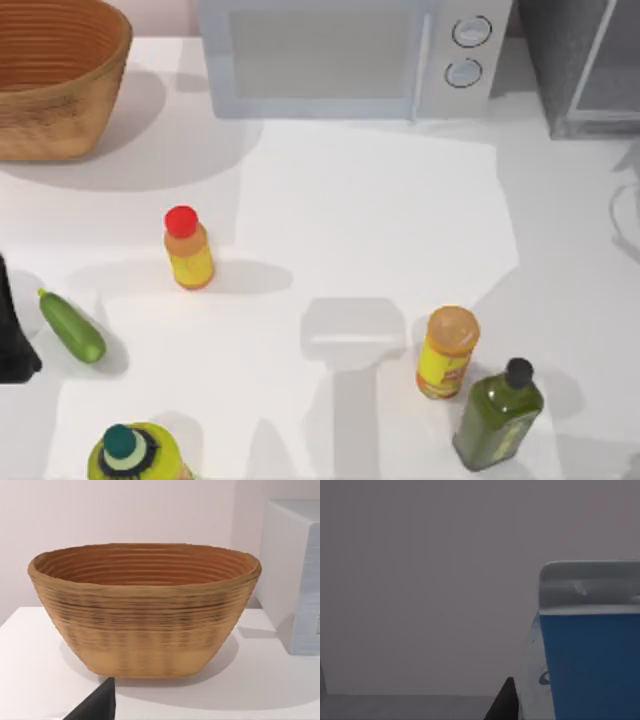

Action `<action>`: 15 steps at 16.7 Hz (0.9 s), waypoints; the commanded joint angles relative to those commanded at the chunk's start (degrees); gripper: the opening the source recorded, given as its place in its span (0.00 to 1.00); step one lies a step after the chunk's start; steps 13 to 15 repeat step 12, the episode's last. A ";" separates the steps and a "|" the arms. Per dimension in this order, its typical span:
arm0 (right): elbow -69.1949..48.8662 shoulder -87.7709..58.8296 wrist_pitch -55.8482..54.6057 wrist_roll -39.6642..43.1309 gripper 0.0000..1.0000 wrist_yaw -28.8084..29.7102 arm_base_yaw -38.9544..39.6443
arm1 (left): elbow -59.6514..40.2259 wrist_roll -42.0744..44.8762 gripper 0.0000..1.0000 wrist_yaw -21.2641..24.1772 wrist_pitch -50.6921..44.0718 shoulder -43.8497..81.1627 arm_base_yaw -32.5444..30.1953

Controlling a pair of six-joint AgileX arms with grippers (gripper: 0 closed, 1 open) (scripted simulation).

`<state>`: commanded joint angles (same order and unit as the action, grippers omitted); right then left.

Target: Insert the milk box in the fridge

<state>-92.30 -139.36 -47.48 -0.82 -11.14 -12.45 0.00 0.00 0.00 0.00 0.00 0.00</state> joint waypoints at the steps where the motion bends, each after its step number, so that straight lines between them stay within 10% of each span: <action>1: 0.00 0.00 0.00 0.00 0.60 0.00 0.00 | 0.00 0.00 1.00 0.00 0.00 0.00 0.00; 6: 0.00 0.00 0.00 0.00 0.98 0.00 0.00 | 0.00 0.00 1.00 0.00 0.00 0.00 0.00; 15: 0.00 0.00 0.00 0.00 1.00 0.00 0.00 | 0.00 0.00 1.00 0.00 0.00 0.00 0.00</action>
